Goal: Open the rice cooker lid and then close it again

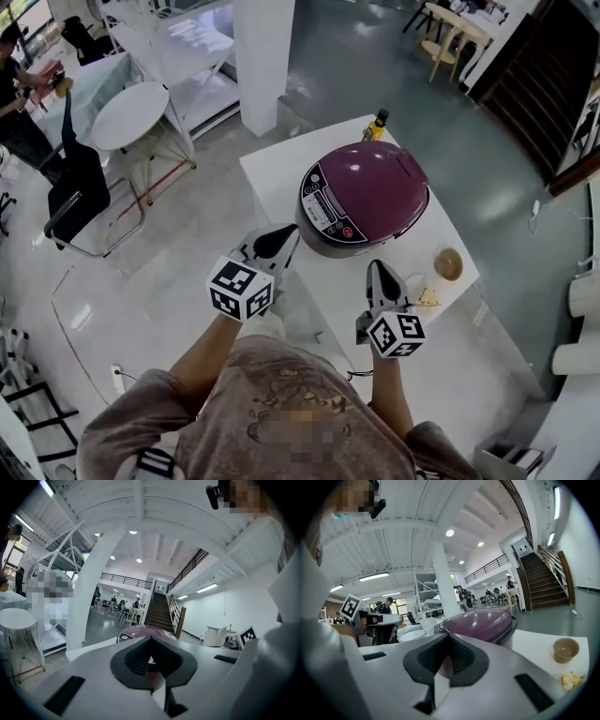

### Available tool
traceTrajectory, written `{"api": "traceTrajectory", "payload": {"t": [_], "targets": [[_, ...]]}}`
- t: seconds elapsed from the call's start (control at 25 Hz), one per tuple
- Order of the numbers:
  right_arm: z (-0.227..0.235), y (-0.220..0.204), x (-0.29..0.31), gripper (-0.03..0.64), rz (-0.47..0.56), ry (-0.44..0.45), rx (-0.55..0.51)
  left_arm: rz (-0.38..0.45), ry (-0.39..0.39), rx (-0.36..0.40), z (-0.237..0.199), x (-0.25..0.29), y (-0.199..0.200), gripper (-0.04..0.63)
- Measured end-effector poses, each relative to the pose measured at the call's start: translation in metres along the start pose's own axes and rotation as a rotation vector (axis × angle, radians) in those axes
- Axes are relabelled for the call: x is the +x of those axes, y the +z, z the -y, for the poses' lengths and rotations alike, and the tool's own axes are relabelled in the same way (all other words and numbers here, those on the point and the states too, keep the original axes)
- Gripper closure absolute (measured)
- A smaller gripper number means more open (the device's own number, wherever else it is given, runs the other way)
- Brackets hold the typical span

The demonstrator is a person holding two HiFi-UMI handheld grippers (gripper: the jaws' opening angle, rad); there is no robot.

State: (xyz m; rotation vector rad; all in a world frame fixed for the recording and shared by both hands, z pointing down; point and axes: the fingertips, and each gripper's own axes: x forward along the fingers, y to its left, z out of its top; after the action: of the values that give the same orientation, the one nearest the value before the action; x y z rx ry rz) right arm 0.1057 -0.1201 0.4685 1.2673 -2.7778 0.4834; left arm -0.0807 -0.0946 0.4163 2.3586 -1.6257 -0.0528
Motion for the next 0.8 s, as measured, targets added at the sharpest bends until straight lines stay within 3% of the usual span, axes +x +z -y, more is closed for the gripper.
{"api": "traceTrajectory", "payload": {"t": [0.8], "targets": [[0.038,0.040,0.054,0.614,0.102,-0.268,0.009,-0.068,-0.283,0.032,-0.044,0.108,0.029,0.575]]}}
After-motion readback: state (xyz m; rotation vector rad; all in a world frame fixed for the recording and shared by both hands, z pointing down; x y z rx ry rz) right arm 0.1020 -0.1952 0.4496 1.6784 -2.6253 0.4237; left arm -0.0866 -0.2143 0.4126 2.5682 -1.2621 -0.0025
